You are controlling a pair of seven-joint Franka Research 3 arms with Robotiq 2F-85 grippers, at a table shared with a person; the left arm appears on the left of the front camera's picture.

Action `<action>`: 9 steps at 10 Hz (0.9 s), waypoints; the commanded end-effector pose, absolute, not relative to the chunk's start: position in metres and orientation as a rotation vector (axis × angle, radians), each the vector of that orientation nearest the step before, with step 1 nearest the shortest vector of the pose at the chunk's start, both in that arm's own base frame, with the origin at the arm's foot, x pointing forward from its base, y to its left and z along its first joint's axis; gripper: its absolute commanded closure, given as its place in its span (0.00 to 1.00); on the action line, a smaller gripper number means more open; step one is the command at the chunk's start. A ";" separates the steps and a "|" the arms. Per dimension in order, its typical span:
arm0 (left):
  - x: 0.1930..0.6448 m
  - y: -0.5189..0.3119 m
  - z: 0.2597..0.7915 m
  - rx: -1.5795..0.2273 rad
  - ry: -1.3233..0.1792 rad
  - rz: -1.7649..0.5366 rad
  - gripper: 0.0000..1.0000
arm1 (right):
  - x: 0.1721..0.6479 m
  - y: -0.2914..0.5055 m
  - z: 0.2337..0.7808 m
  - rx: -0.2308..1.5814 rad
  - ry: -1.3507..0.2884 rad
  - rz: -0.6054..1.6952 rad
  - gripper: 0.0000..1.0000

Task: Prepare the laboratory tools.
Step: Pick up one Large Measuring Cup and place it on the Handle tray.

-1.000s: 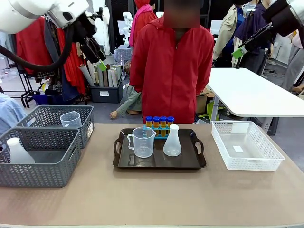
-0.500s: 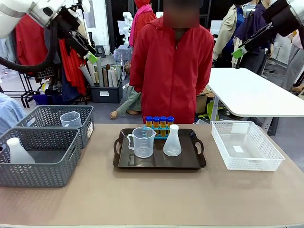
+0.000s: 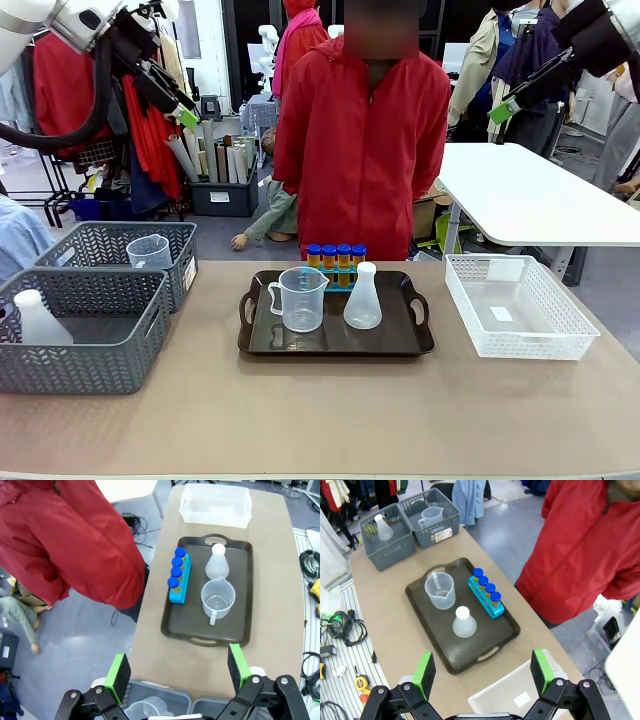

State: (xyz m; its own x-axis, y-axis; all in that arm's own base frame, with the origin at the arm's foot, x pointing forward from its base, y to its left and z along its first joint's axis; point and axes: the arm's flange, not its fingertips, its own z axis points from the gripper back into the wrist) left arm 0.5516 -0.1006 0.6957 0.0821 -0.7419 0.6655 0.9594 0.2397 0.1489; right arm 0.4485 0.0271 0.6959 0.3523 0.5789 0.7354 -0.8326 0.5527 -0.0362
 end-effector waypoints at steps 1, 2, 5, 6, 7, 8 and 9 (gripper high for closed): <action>0.552 -0.101 0.695 -0.369 -0.721 -1.313 0.00 | 0.449 0.027 0.697 0.392 -0.785 0.951 0.00; 0.552 -0.101 0.695 -0.369 -0.721 -1.313 0.00 | 0.449 0.027 0.697 0.392 -0.785 0.951 0.00; 0.552 -0.101 0.695 -0.369 -0.721 -1.313 0.00 | 0.449 0.027 0.697 0.392 -0.785 0.951 0.00; 0.552 -0.101 0.695 -0.369 -0.721 -1.313 0.00 | 0.449 0.027 0.697 0.392 -0.785 0.951 0.00; 0.552 -0.101 0.695 -0.369 -0.721 -1.313 0.00 | 0.449 0.027 0.697 0.392 -0.785 0.951 0.00; 0.552 -0.101 0.695 -0.369 -0.721 -1.313 0.00 | 0.449 0.027 0.697 0.392 -0.785 0.951 0.00; 0.552 -0.101 0.695 -0.369 -0.721 -1.313 0.00 | 0.449 0.027 0.697 0.392 -0.785 0.951 0.00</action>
State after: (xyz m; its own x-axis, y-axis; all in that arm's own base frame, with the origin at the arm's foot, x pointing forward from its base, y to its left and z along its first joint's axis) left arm 0.5524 -0.1015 0.6948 0.0829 -0.7420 0.6653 0.9598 0.2391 0.1470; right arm 0.4485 0.0271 0.6959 0.3523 0.5789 0.7354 -0.8326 0.5527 -0.0362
